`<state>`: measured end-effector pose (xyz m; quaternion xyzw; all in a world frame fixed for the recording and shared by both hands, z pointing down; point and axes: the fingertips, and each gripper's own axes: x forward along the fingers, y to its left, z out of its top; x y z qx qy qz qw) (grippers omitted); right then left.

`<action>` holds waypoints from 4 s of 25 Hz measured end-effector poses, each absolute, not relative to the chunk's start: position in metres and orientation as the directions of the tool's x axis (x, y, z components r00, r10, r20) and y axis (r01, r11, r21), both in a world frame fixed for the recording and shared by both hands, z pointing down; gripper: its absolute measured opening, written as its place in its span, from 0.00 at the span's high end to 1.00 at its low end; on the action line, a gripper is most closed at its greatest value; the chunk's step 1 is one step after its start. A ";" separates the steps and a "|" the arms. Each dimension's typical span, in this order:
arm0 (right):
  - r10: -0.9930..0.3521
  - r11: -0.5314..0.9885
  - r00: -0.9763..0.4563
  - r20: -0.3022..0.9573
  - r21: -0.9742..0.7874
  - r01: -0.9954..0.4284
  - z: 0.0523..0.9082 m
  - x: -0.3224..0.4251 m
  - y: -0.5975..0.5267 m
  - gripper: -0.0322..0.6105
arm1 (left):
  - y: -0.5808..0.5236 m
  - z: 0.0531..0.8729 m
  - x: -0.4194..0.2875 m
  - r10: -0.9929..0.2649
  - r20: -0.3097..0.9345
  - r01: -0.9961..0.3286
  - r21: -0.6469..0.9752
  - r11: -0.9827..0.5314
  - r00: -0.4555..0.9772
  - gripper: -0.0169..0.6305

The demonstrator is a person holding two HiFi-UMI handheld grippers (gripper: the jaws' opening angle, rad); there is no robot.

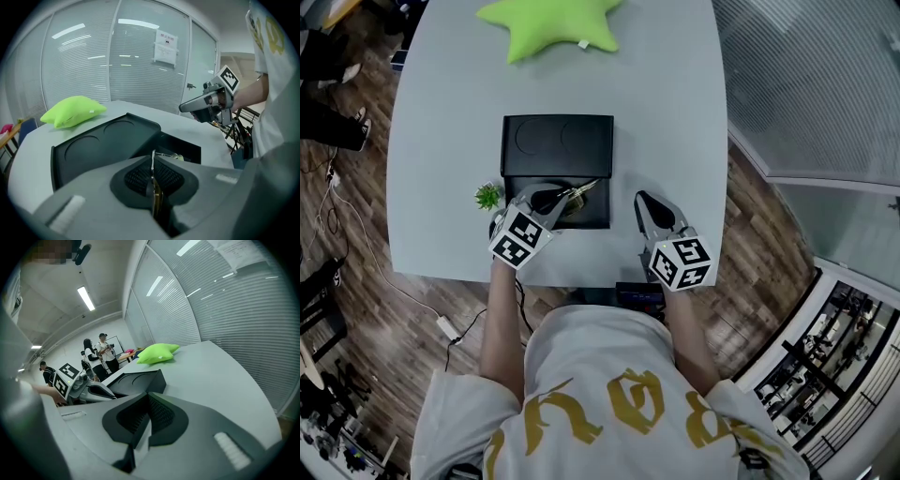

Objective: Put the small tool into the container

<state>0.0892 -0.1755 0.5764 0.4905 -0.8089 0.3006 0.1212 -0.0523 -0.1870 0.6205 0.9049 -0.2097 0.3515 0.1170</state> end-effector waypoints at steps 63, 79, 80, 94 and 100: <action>-0.739 0.430 -0.523 0.423 -0.302 -0.851 0.520 0.069 -0.137 0.91 | -0.154 0.641 -0.060 -0.239 0.774 -0.531 0.144 -0.835 0.586 0.70; -0.789 0.480 -0.539 0.296 -0.252 -0.840 0.462 0.070 -0.124 0.91 | -0.155 0.522 -0.063 -0.541 0.360 -0.648 0.368 -0.666 0.760 0.64; -0.790 0.485 -0.541 0.288 -0.247 -0.839 0.459 0.068 -0.122 0.91 | -0.152 0.511 -0.065 -0.559 0.335 -0.651 0.365 -0.665 0.759 0.65; -0.827 0.506 -0.531 0.184 -0.167 -0.846 0.415 0.057 -0.091 0.91 | -0.120 0.393 -0.114 -0.828 0.067 -0.827 0.147 -0.543 0.556 0.97; -0.823 0.516 -0.540 0.175 -0.163 -0.841 0.415 0.052 -0.079 0.91 | -0.110 0.404 -0.114 -0.817 0.128 -0.820 0.215 -0.530 0.562 0.97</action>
